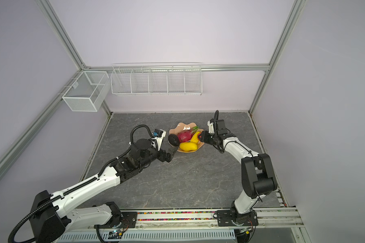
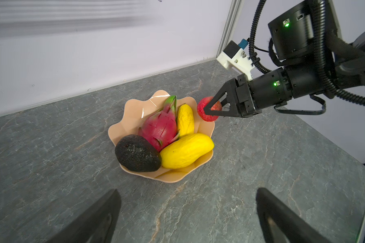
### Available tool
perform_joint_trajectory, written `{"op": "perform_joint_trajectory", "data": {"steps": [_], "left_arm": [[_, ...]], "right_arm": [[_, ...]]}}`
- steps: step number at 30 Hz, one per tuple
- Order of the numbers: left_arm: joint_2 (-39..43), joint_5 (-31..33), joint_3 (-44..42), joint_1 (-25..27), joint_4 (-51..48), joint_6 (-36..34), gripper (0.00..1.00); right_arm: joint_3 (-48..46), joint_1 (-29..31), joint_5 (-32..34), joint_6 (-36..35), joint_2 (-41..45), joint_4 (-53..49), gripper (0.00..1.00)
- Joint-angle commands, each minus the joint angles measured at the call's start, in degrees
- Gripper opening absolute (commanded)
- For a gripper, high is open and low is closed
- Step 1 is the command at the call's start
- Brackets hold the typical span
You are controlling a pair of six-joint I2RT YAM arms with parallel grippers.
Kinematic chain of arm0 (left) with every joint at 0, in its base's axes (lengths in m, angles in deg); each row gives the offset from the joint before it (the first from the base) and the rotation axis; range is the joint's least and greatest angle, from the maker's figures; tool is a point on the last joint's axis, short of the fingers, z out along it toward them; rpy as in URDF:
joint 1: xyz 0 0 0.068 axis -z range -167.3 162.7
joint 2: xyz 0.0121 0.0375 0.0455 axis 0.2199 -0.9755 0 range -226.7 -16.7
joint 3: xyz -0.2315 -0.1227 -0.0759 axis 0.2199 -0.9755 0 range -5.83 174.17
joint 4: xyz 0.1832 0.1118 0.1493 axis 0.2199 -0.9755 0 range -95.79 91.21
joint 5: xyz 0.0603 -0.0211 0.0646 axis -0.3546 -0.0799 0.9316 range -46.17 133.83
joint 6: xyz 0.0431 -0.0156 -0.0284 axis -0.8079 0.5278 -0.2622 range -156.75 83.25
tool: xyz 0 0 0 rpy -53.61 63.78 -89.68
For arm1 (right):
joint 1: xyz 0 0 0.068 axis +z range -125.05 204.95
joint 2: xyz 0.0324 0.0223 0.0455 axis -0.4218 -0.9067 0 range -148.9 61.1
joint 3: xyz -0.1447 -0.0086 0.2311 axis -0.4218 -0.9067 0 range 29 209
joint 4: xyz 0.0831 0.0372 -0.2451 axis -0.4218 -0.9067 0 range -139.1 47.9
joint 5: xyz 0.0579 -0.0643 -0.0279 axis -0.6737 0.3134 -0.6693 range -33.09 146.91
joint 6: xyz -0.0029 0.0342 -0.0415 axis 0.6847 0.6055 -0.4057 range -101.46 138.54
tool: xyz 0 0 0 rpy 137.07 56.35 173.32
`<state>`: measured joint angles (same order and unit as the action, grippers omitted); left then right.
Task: Place and organize the fake fruits in the fruit bowl
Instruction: 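Place the apple in the bowl with the right gripper while the left withdraws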
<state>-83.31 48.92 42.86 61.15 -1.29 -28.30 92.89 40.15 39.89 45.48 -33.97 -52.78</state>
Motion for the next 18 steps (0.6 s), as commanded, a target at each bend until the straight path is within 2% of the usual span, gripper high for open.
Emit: {"op": "perform_joint_trajectory", "data": {"steps": [1,8,14,16,18], "left_arm": [[1.26,1.4,-0.92,0.07,-0.99,-0.44,0.99],[1.99,2.21,-0.82,0.08,-1.29,-0.93,0.99],[4.31,3.5,-1.48,0.07,-2.25,-1.39,0.99],[5.68,6.09,-1.78,0.07,-2.59,-1.94,0.99],[7.36,11.44,-1.68,-0.06,-3.68,-2.12,0.99]], "right_arm": [[1.53,0.99,-0.46,-1.44,-0.68,-0.53,0.52],[2.68,1.68,1.39,-1.87,-1.51,-2.49,0.6],[3.16,1.83,2.98,-2.57,-0.59,-3.71,0.76],[3.33,1.85,3.92,-2.51,0.48,-3.92,0.79],[3.47,1.63,6.36,-2.67,2.47,-4.51,0.81]]}}
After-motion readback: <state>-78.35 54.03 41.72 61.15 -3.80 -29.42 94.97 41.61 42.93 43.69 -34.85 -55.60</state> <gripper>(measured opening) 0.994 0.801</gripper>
